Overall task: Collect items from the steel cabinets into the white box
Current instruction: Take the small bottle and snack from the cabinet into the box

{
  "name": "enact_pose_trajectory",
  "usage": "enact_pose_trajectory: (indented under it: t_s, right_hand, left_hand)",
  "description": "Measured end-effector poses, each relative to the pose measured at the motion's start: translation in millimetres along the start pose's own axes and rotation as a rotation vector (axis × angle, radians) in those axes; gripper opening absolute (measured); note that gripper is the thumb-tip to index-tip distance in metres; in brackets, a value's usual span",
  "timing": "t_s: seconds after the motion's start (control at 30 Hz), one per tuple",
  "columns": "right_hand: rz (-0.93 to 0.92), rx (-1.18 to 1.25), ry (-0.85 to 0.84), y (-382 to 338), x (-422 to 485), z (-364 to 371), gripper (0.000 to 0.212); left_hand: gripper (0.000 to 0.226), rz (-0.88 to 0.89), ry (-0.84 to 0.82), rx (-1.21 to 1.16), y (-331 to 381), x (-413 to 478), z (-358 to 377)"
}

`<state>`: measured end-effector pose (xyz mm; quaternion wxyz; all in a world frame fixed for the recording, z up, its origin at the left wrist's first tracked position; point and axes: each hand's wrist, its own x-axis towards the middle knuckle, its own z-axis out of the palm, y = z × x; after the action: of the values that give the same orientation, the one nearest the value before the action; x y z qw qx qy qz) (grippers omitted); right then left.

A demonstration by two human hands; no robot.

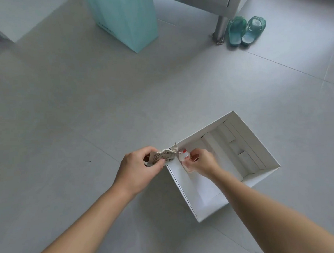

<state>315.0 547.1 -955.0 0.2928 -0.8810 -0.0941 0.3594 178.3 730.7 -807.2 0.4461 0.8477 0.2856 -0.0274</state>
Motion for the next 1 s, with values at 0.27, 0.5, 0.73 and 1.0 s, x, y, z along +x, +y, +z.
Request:
enact_pose_trajectory:
  t_s: [0.27, 0.5, 0.73, 1.0]
  right_hand:
    - [-0.191, 0.007, 0.077, -40.6, -32.2, -66.6, 0.018]
    - [-0.347, -0.096, 0.158, -80.8, -88.2, -162.1, 0.036]
    - [-0.4, -0.101, 0.289, -73.7, -122.5, -192.4, 0.057]
    - [-0.397, -0.068, 0.241, -60.7, -122.9, -181.8, 0.048]
  left_hand:
    - [0.009, 0.045, -0.004, 0.049, 13.2, 15.3, 2.5]
    - [0.011, 0.165, 0.065, 0.02, 65.6, 43.9, 1.2]
    - [0.014, 0.224, -0.057, 0.202, 82.3, 45.4, 37.7]
    - [0.017, 0.149, -0.164, 0.323, 74.2, 49.2, 74.8]
